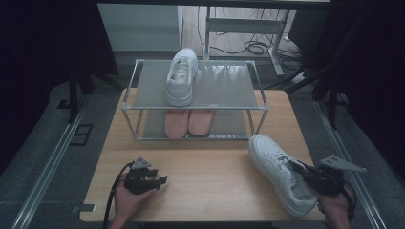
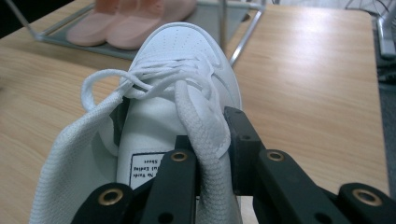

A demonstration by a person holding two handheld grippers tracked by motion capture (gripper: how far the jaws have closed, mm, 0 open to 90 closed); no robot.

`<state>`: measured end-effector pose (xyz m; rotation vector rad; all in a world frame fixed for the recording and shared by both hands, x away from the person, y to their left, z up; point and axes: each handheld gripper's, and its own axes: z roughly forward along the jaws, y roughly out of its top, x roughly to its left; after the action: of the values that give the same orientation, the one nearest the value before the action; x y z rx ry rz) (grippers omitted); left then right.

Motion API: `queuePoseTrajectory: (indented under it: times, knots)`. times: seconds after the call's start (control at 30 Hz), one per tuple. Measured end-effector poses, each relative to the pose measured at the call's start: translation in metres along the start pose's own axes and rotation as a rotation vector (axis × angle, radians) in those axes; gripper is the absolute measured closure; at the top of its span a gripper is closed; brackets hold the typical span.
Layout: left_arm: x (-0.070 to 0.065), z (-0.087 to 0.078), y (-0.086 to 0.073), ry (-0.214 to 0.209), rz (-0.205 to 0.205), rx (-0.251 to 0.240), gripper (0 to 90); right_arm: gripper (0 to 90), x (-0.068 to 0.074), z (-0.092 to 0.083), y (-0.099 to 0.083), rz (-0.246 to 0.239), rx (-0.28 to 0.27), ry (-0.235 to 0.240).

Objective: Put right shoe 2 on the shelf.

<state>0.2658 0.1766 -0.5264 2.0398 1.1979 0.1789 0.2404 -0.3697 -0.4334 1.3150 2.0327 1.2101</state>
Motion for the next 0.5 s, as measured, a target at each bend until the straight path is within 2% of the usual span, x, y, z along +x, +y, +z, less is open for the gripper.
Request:
queuePoseTrajectory:
  times: [0.17, 0.5]
  knots:
    - [0.000, 0.001, 0.000, 0.001, 0.000, 0.003, 46.7, 82.0, 0.014, 0.003, 0.008, -0.022, -0.012, 0.046]
    - [0.001, 0.001, -0.001, 0.001, -0.004, 0.003, 46.7, 82.0, 0.037, 0.023, 0.025, -0.038, -0.049, 0.121]
